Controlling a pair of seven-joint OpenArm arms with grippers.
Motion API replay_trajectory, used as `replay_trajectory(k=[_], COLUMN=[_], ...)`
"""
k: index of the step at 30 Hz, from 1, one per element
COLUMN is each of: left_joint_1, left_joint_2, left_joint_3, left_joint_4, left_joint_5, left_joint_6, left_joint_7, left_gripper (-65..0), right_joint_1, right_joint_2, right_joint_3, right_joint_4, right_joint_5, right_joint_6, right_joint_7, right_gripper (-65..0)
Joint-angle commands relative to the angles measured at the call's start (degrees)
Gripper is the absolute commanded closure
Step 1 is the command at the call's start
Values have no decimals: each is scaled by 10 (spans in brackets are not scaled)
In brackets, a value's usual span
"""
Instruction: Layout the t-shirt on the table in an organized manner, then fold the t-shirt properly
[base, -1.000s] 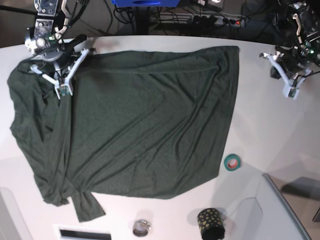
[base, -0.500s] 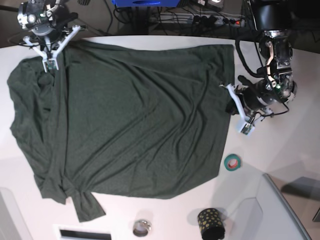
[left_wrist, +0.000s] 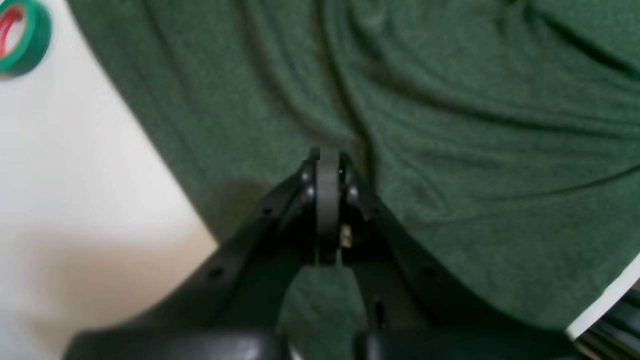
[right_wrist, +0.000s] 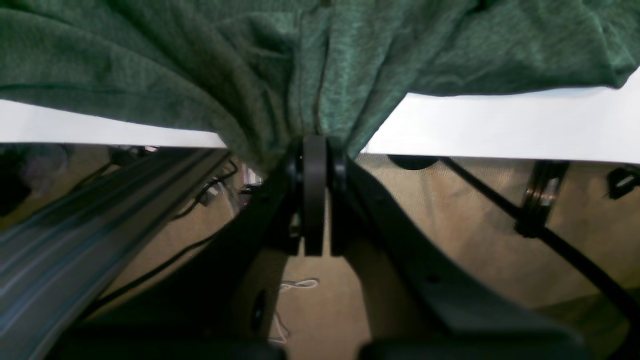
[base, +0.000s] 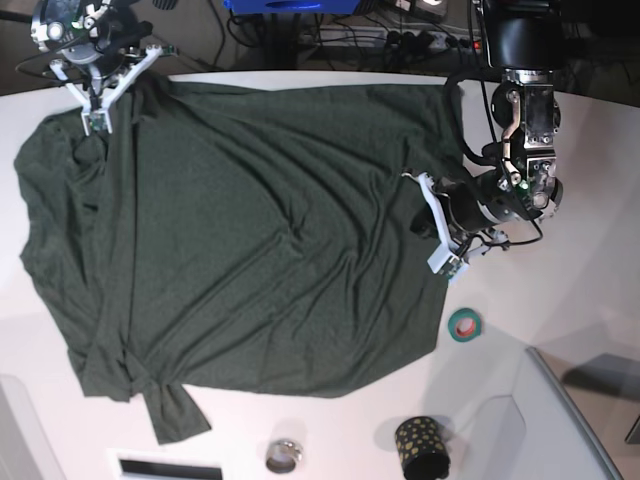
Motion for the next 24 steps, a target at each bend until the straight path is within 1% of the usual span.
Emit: replay_trajectory(k=[1,5,8,10,12,13,15,16,21,22,24], left_joint_1=[-9,-8,-4,-2,0,4,5,8,31,37,53], left_joint_2=[-4,-14,-24,-38,-49,-55,-63,-65,-63,-61,-45], left_joint_3=[-2,-2,-5,-6,-6,-7,-7,-7,-6,-3,-3], left_joint_4=[9,9,9,8,6,2,-5,-7,-6,-6,-6], left_joint_5=[-7,-6,-6,-6,-7,-12,-12,-12,-12,-12,-12], left_joint_6=[-1,-1,-1,-1,-1,-1,-1,-1,-1,-1,-1], left_joint_7=[-8,-9,-10,-10,-10,-10,-11,-11,-8,-7,-7], left_gripper=[0,0,0,0,0,0,0,0,0,0,0], right_joint_1=[-5,-5,-5,-3,-5,-6,-14,-14,0,7,42], right_joint_2=[1,1,1,1,1,0,0,0,2,3,3], right_joint_3=[-6,-28,-28,-24,-24,-24,-27,-27,-21,-9,42], right_joint_4=[9,9,3,1,3,5,7,12,57,64,69], right_joint_5=[8,9,10,10,10,10,11,11,10,8,8], right_joint_6=[-2,-2,-2,-2,-2,-8,-27,-31,-35,-35,-35], right_joint_7=[4,-22,-23,-27,-27,-28,-27,-24,-23,-23,-23], right_gripper=[-2,-2,-2,-6,-60,-105,-161,-174,-182,-182,-179])
